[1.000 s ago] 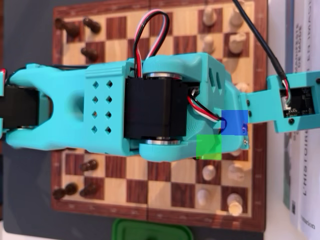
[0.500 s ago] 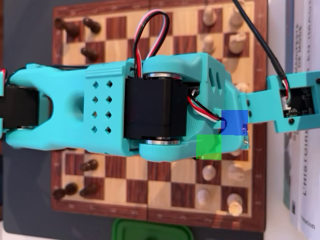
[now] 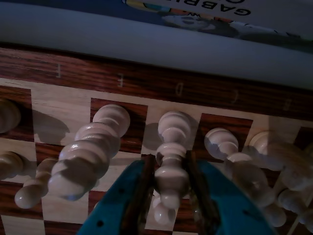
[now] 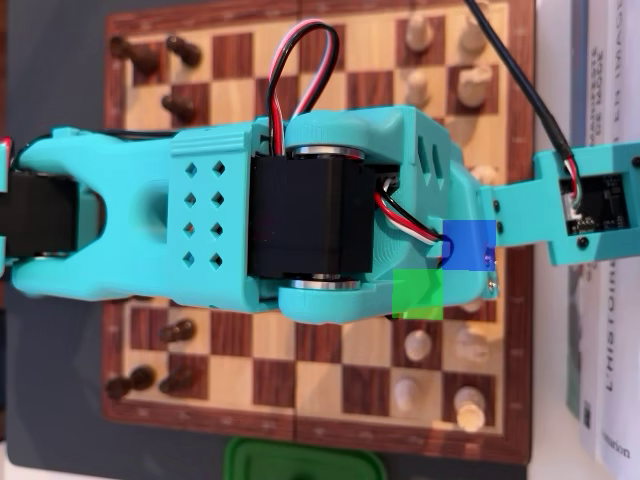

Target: Play chess

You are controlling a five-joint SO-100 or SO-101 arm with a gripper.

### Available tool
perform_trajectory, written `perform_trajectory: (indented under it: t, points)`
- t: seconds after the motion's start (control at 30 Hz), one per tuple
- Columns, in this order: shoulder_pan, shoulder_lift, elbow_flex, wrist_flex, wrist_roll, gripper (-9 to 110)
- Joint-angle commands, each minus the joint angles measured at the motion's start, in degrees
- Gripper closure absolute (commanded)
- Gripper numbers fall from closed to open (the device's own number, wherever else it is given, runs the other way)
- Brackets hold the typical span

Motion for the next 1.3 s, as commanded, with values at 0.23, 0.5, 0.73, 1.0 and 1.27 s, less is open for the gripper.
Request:
perform_trajectory:
  t: [0.23,0.5,0.73,1.0,1.27]
  points:
    - [1.2,1.5,-2.3,-0.3,0.1,95]
    - [1.8,7.5,1.0,2.8,-1.1,95]
    - [1.8,11.3,3.3,3.2,-1.1,95]
    - [1.8,14.5,5.7,3.3,-1.1,95]
    - [2.7,22.6,13.4,2.9,-1.1,95]
